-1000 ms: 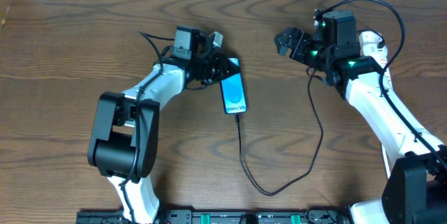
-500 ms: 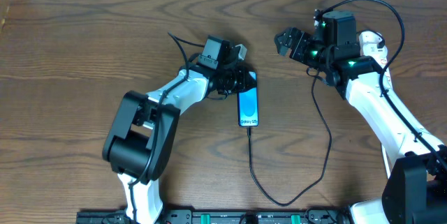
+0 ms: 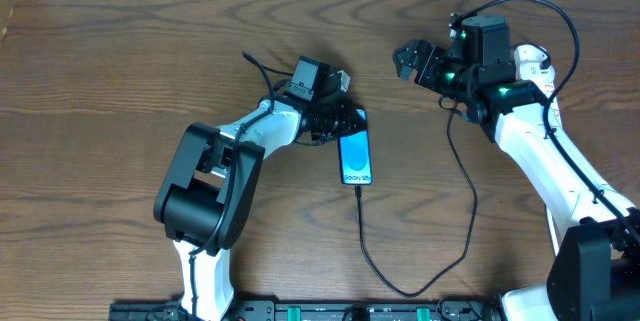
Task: Plug charger to phone and switch on socket
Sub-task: 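Lower the phone with the left gripper flat onto the table center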
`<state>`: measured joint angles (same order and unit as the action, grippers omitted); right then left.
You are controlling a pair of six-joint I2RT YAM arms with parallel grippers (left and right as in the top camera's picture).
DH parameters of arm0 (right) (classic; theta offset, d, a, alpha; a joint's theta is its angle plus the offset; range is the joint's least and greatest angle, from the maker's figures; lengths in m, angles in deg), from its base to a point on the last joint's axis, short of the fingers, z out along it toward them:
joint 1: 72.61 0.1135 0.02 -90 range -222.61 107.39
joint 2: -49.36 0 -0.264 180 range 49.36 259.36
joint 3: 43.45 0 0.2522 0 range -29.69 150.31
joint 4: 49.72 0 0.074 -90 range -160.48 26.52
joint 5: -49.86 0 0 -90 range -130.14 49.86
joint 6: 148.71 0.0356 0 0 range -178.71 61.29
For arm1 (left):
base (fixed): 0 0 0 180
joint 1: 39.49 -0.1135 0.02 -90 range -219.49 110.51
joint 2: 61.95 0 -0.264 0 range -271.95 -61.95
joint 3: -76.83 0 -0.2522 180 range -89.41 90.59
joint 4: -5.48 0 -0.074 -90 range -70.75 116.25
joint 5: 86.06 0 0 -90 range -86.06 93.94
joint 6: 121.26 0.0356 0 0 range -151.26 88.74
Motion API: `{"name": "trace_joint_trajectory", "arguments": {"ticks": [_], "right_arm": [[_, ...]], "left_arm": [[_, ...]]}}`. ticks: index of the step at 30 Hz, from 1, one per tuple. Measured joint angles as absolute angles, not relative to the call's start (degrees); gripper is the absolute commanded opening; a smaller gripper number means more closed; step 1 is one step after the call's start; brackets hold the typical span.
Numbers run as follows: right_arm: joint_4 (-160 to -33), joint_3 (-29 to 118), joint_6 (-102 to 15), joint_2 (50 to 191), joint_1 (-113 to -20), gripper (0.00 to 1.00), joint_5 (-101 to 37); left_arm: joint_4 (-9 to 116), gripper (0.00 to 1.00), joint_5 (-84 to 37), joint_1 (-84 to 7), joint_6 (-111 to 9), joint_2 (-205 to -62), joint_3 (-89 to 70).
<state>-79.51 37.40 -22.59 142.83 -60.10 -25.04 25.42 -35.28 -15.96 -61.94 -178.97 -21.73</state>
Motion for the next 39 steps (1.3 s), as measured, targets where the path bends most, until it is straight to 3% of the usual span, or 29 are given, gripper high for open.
{"name": "trace_joint_trajectory", "arguments": {"ticks": [3,6,11,12,15,17,39], "right_arm": [[-79.5,37.4,-22.6,142.8,-60.1,0.99,-25.0],[-79.6,37.4,-22.6,142.8,-60.1,0.99,-25.0],[-79.6,37.4,-22.6,142.8,-60.1,0.99,-25.0],[-79.8,37.4,-22.6,142.8,-60.1,0.99,-25.0],[-80.0,37.4,-22.6,142.8,-60.1,0.99,-25.0],[-80.2,37.4,-22.6,142.8,-60.1,0.99,-25.0],[-81.5,37.4,-22.6,142.8,-60.1,0.99,-25.9]], "left_arm": [[25.4,0.22,-35.3,-16.0,-61.9,-179.0,-21.7],[25.4,0.37,-35.3,-16.0,-62.0,-179.0,-21.7],[25.4,0.40,-35.2,-16.0,-62.5,-179.0,-21.7],[25.4,0.43,-35.2,-16.0,-62.5,-179.0,-21.7],[25.2,0.70,-35.6,-16.0,-62.7,-179.0,-21.7],[24.9,0.77,-36.5,-16.0,-62.6,-178.9,-21.5],[28.0,0.80,-34.4,-17.8,-62.7,-178.1,-20.4]]}}
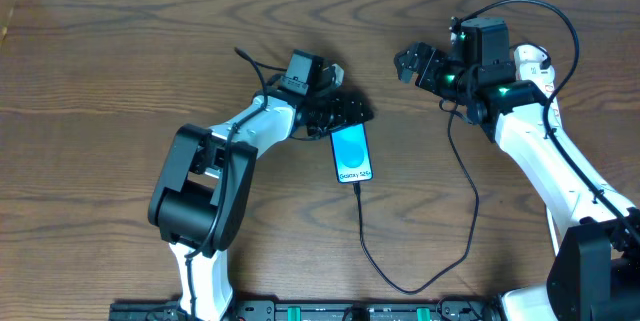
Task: Plug charger to phone and switch on socket
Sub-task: 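Lower the phone with the left gripper flat onto the table center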
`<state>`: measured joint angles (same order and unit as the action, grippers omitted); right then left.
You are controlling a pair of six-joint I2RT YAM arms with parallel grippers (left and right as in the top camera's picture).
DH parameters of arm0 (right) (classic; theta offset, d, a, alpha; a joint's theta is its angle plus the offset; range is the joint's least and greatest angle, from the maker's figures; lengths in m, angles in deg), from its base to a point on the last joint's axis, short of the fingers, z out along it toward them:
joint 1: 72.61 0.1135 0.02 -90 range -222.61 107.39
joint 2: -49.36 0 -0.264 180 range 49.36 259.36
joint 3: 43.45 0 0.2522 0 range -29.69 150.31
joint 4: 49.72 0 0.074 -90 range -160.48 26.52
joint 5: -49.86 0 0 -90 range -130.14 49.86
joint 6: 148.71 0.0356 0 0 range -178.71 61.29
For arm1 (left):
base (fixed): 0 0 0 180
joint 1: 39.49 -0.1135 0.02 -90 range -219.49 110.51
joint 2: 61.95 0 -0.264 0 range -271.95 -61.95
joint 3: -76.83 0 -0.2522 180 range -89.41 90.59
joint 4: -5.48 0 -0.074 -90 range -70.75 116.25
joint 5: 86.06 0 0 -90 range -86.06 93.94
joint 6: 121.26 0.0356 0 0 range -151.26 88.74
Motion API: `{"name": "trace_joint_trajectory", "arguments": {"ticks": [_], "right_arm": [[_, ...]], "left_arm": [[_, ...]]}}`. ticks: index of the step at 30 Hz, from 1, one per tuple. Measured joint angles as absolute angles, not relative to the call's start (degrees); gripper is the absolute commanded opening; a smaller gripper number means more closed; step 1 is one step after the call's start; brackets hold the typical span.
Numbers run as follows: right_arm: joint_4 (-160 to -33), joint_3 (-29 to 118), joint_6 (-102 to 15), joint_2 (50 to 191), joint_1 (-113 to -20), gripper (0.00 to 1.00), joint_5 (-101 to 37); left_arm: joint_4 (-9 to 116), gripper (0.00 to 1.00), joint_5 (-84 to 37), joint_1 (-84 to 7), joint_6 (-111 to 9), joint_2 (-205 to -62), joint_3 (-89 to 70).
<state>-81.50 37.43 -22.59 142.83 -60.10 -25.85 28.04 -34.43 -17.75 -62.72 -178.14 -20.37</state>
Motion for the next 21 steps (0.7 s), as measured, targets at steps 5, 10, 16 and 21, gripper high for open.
{"name": "trace_joint_trajectory", "arguments": {"ticks": [5,10,16,21], "right_arm": [[-81.5,37.4,-22.6,142.8,-60.1,0.99,-25.9],[-81.5,37.4,-22.6,142.8,-60.1,0.99,-25.9],[-81.5,37.4,-22.6,142.8,-60.1,0.99,-25.9],[-81.5,37.4,-22.6,142.8,-60.1,0.99,-26.0]], "left_arm": [[29.5,0.80,-32.8,-18.3,-62.7,-177.8,-20.2],[30.8,0.81,-30.3,-18.3,-62.7,-177.4,-19.8],[31.8,0.88,-27.3,-18.3,-62.7,-176.9,-19.3],[32.1,0.88,-25.3,-18.3,-62.6,-176.6,-19.3]]}}
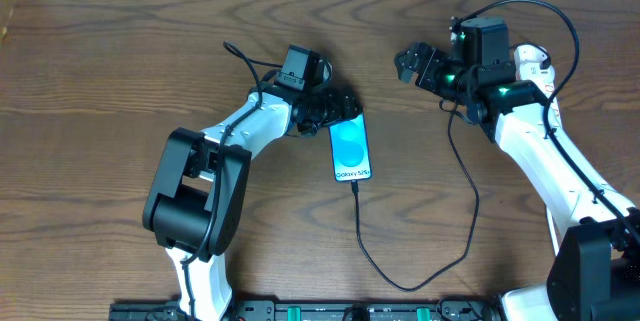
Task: Plug charger to phone and switch on socket
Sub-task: 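Lower the phone with the left gripper flat onto the table center, then open the left gripper and withdraw it from the phone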
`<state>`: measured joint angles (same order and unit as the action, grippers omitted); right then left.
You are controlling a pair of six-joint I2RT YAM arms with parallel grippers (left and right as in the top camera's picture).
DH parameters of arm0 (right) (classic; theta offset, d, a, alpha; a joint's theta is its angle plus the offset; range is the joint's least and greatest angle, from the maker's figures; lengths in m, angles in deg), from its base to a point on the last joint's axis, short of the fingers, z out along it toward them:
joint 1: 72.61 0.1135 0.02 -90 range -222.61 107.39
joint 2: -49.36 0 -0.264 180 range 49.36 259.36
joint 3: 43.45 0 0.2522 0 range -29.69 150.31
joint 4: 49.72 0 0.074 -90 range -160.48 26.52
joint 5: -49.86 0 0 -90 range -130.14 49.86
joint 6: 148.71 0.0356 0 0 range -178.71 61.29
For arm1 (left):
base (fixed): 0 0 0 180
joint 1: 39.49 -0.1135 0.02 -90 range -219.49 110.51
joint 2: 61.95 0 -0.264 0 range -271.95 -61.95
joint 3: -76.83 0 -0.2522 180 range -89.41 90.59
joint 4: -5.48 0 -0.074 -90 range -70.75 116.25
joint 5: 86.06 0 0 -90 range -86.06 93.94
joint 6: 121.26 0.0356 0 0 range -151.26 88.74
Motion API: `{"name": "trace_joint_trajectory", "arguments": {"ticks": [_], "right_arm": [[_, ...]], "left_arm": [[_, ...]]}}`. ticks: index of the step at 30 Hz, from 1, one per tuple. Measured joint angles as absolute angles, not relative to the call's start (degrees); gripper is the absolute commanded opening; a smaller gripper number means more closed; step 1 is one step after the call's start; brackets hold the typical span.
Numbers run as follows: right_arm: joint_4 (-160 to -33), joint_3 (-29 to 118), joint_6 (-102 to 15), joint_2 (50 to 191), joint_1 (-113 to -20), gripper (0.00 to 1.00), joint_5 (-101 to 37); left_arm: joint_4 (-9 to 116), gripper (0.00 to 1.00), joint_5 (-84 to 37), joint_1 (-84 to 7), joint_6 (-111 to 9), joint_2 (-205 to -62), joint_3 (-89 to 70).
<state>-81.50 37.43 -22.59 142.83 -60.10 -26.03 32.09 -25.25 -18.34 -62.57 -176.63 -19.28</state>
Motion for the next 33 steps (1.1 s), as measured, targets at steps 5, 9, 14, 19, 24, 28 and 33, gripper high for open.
{"name": "trace_joint_trajectory", "arguments": {"ticks": [5,9,14,19,24,28,33], "right_arm": [[-81.6,37.4,-22.6,142.8,-60.1,0.99,-26.1],[-81.7,37.4,-23.1,142.8,-60.1,0.99,-26.1],[-81.9,37.4,-23.4,142.8,-60.1,0.99,-26.1],[-81.9,37.4,-23.4,142.8,-60.1,0.99,-26.1],[-82.0,37.4,-23.4,142.8,-60.1,0.99,-26.1],[-81.9,37.4,-23.4,142.8,-60.1,0.99,-26.2],[-81.9,37.4,-23.4,142.8,-60.1,0.99,-27.4]], "left_arm": [[32.2,0.89,-24.5,-18.3,-62.5,-176.6,-19.3],[33.7,0.89,-21.8,-18.4,-62.5,-176.2,-18.9],[38.8,0.89,-17.2,-21.2,-60.9,-174.2,-19.4],[49.1,0.89,-7.7,-25.6,-57.8,-166.0,-21.5],[55.7,0.89,-3.0,-26.7,-56.6,-148.6,-21.5],[56.0,0.89,-2.1,-26.7,-56.5,-141.2,-21.5],[56.1,0.90,-1.9,-26.7,-56.5,-138.3,-21.5]]}}
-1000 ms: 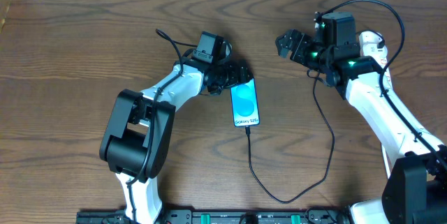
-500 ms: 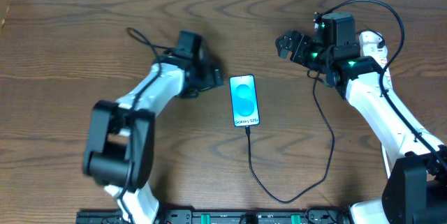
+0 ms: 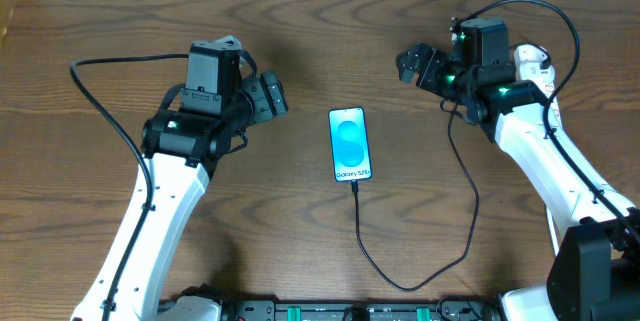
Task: Plug charger to phone and switch on socket
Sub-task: 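Open the left gripper and withdraw it from the phone, then move the right gripper over the white power strip's switch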
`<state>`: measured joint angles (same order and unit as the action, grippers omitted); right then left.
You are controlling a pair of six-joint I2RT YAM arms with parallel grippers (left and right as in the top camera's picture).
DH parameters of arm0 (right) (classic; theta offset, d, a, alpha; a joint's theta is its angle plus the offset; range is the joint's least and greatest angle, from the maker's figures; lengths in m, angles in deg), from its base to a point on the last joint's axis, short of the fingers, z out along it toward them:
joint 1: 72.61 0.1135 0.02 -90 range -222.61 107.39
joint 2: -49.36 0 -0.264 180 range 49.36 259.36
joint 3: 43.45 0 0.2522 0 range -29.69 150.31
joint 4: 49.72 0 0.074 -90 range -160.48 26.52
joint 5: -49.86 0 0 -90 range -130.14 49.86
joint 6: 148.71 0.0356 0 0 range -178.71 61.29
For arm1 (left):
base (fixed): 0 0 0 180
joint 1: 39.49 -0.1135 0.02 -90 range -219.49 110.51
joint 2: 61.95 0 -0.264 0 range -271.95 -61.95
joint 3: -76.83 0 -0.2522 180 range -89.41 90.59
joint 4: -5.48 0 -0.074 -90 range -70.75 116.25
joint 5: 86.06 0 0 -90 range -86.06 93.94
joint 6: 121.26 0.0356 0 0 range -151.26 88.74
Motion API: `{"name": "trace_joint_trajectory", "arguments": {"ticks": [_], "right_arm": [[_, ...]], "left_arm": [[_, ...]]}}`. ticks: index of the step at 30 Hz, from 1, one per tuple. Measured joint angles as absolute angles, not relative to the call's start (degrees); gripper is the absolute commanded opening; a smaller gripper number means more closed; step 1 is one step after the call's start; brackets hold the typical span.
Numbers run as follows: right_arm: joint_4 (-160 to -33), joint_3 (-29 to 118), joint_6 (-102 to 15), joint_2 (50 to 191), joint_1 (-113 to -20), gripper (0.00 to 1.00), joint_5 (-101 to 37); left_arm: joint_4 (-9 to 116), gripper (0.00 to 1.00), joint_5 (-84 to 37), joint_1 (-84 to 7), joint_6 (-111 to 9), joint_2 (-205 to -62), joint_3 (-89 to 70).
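The phone lies flat mid-table with its screen lit blue. A black charger cable is plugged into its near end, loops toward the front edge and runs up to the right arm, where its far end is hidden. No socket shows. My left gripper hangs left of the phone, well apart from it, its fingers spread and empty. My right gripper is at the back right, pointing left. Its fingers form one dark mass, so their state is unclear.
The wooden table carries only the phone and cable. The left arm's own black cable arcs over the left side. A black rail runs along the front edge.
My left gripper was at the phone's far left corner and is now clear of it to the left, with the arm swung away. The phone and the right arm have stayed put.
My left gripper was against the phone's far end, with the phone tilted and the cable plugged in. Over the following moments the phone sat further left and straighter, its screen brighter. Now the left gripper is off it. The right arm never moved.
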<state>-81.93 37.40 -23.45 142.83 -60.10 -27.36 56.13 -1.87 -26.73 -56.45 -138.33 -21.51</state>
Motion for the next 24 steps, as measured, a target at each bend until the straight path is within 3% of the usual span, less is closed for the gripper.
{"name": "trace_joint_trajectory", "arguments": {"ticks": [24], "right_arm": [[-87.9,38.5,-29.6,142.8,-60.3,0.99,-28.4]], "left_arm": [[56.3,0.90,-1.7,-26.7,-56.5,-138.4,-21.5]]}}
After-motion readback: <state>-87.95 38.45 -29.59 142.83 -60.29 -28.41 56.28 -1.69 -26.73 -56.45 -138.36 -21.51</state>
